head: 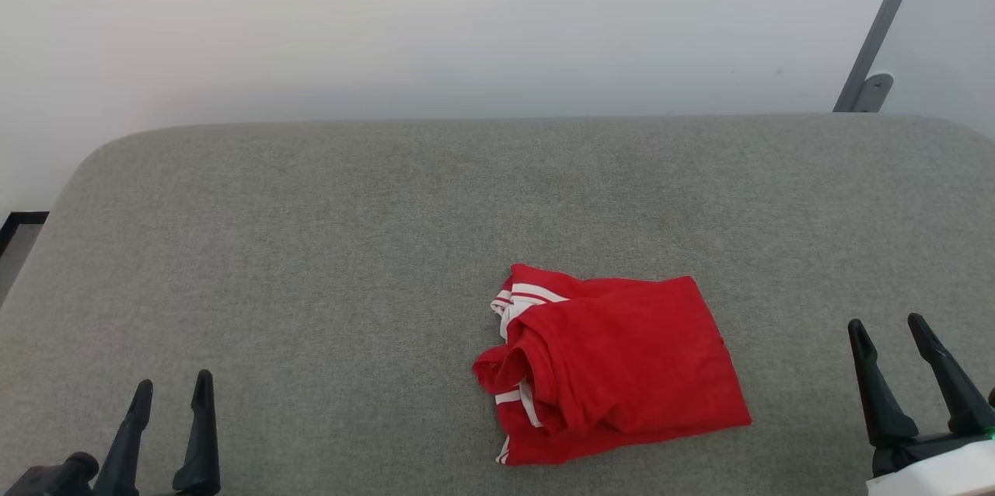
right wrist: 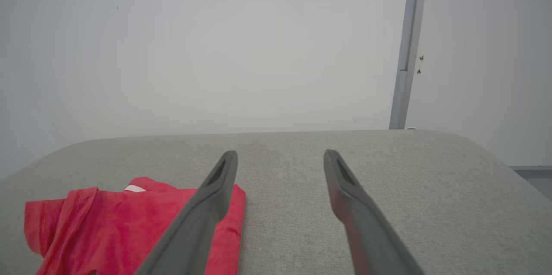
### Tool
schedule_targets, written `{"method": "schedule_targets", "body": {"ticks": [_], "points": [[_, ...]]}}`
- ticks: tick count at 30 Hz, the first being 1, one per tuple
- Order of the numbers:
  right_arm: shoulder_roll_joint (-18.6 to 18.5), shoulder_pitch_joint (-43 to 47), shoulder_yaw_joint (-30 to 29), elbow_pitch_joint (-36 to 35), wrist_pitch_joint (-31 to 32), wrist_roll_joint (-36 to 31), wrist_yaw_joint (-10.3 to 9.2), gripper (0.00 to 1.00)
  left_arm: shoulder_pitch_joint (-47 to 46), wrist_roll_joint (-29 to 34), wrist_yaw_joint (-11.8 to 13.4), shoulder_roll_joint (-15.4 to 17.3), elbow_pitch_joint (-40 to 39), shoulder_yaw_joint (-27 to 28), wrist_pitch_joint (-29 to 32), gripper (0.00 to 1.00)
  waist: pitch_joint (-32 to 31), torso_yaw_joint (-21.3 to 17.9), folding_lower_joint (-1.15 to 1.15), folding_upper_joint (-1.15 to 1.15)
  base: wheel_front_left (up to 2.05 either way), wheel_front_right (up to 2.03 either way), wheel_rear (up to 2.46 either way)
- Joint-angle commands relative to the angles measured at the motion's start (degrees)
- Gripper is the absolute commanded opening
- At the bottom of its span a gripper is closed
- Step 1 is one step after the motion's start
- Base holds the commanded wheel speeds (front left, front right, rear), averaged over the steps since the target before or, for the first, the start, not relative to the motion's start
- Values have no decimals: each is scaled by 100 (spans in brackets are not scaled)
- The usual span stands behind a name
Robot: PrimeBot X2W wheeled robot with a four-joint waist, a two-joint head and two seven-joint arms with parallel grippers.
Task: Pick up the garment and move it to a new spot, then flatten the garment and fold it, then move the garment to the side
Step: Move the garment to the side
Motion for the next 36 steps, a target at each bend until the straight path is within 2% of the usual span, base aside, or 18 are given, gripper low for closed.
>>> {"method": "schedule_targets", "body": {"ticks": [1, 21, 25, 29, 32, 36], "points": [[35, 30, -8, -27, -24, -35, 0, 100, -18, -15, -17, -13, -23, -9, -27, 100, -2, 6, 0, 0, 0, 0, 0], [5, 162, -119, 102, -25, -8, 0, 100, 74, -90, -17, -64, 10, -39, -27, 100, -45, 181, 0, 0, 0, 0, 0], [-161, 16, 250, 362, -25, 239, 0, 100, 105, -133, -18, -60, 12, -10, -27, 100, -39, 298, 0, 0, 0, 0, 0], [-529, -231, 869, 773, 3, 630, 0, 100, 159, -121, -18, -68, 17, -28, -27, 100, -23, 460, 0, 0, 0, 0, 0], [-837, -579, 1303, 982, 294, 934, 0, 100, 220, -99, -18, -79, 34, -54, -26, 100, 8, 579, 0, 0, 0, 0, 0], [-1165, -1020, 1736, 1150, 980, 1328, 0, 100, 197, -110, -18, -100, 60, -120, -26, 100, 72, 746, 0, 0, 0, 0, 0]]}}
